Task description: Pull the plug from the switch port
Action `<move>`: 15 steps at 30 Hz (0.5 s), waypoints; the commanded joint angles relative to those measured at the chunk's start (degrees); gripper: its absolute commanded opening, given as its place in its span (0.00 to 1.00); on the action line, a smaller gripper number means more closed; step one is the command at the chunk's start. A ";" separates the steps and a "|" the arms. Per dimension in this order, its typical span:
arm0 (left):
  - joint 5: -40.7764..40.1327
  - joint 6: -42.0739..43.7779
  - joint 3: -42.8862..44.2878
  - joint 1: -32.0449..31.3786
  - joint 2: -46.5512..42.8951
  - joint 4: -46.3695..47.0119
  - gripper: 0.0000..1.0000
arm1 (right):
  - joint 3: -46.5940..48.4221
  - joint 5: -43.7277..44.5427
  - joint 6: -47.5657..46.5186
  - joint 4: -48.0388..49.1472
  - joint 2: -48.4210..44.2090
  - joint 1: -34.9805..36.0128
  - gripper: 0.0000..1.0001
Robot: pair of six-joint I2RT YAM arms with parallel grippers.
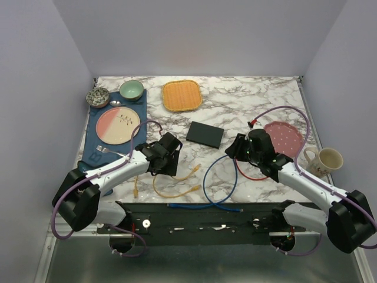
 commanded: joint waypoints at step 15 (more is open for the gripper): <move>13.80 0.70 10.97 0.01 -2.92 3.91 0.00 | 2.54 1.41 0.59 -2.87 -9.19 -0.18 0.46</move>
